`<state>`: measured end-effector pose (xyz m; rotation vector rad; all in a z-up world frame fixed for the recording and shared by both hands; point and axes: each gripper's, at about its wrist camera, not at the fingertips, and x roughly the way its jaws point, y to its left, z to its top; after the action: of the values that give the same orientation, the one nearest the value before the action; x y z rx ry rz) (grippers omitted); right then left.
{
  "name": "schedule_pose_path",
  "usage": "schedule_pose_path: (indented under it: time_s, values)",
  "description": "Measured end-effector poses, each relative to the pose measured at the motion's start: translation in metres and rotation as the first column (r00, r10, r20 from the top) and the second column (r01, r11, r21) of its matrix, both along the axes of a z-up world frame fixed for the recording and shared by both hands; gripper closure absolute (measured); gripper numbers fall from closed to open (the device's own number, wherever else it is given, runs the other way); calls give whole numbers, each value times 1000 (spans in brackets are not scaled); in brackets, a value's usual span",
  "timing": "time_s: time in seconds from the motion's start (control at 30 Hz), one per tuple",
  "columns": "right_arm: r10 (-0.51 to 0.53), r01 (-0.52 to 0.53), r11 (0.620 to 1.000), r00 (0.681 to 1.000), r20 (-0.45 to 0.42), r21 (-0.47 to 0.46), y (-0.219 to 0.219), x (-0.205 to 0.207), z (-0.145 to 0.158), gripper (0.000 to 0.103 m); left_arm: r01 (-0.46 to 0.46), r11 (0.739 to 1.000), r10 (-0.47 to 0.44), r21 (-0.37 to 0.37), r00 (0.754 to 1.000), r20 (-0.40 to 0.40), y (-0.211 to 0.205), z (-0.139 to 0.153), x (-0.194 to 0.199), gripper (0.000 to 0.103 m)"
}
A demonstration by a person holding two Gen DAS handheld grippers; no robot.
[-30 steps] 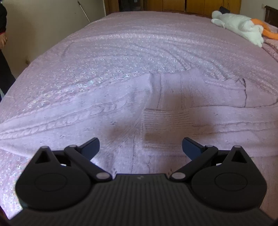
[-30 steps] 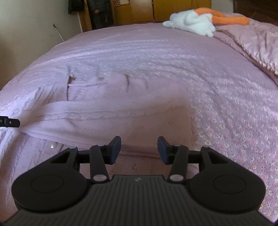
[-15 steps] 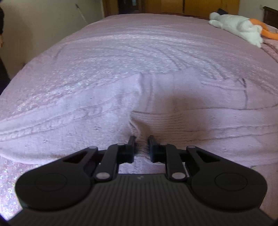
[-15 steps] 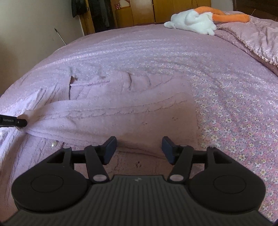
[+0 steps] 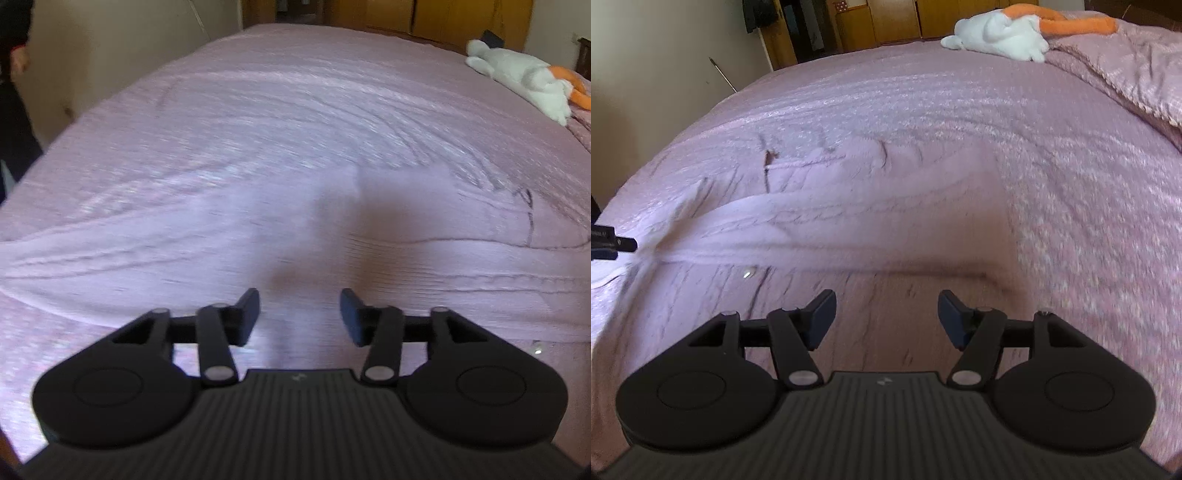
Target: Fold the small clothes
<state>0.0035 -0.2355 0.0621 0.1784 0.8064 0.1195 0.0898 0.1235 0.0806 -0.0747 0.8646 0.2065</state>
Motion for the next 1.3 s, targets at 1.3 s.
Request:
schedule_pose_path:
  time_s: [1.3]
  values:
    - [-21, 17, 999, 994, -110, -30, 32, -49, -20, 25, -521, 845, 527, -119, 850, 22, 213, -43, -8, 16]
